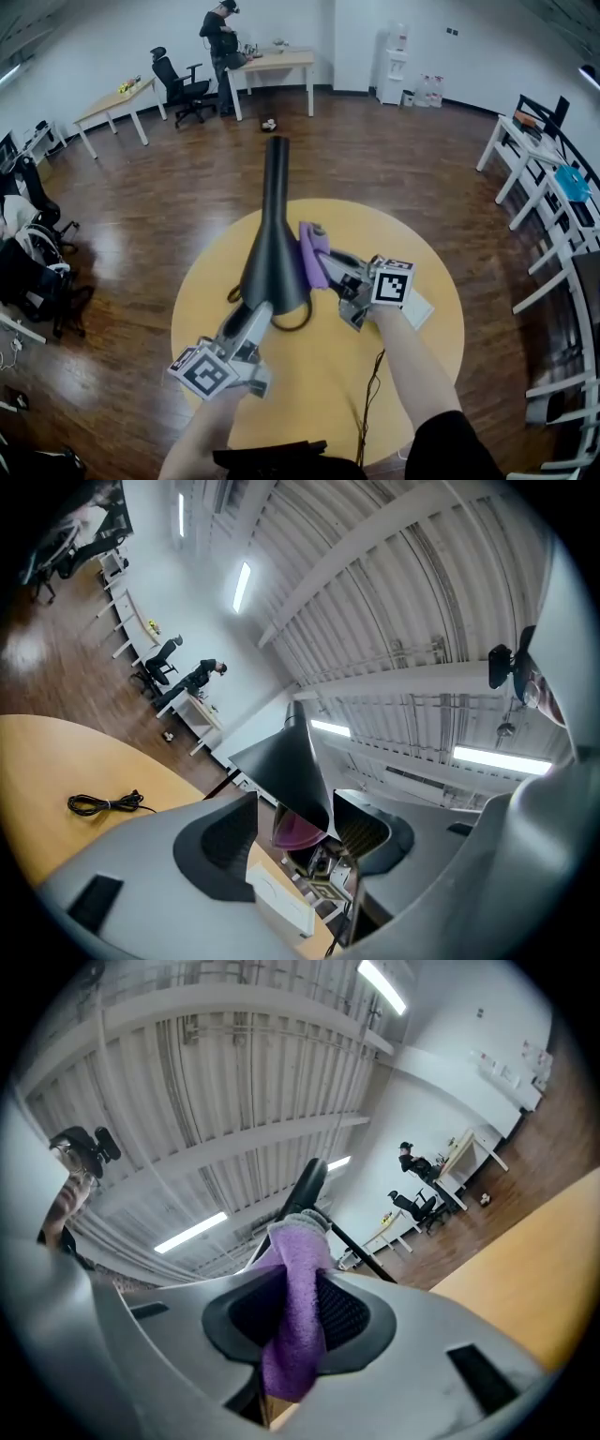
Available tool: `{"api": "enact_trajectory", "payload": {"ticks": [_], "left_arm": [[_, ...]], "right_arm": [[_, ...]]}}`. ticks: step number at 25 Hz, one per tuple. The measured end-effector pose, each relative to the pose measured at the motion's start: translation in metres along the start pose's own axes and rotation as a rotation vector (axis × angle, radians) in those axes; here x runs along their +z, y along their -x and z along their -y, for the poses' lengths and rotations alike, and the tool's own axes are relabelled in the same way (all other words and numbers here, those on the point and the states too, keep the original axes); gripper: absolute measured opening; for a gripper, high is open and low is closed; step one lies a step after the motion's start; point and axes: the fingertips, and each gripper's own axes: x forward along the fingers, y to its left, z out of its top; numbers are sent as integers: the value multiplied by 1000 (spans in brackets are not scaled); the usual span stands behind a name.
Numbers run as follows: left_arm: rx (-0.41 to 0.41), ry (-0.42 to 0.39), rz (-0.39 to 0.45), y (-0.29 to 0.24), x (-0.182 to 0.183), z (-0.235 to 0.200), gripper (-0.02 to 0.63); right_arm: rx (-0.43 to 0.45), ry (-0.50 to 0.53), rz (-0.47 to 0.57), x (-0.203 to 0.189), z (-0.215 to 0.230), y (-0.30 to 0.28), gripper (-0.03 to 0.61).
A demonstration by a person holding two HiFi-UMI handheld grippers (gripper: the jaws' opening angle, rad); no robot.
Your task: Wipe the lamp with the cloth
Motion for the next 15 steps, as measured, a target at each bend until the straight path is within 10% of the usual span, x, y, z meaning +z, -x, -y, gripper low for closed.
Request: {"api": "enact_trajectory", "payload": {"ticks": [15], "left_arm": [[38,-89,-2,3,54,-9,233]], "right_arm": [[81,19,-21,-47,-49,-24,92]]}}
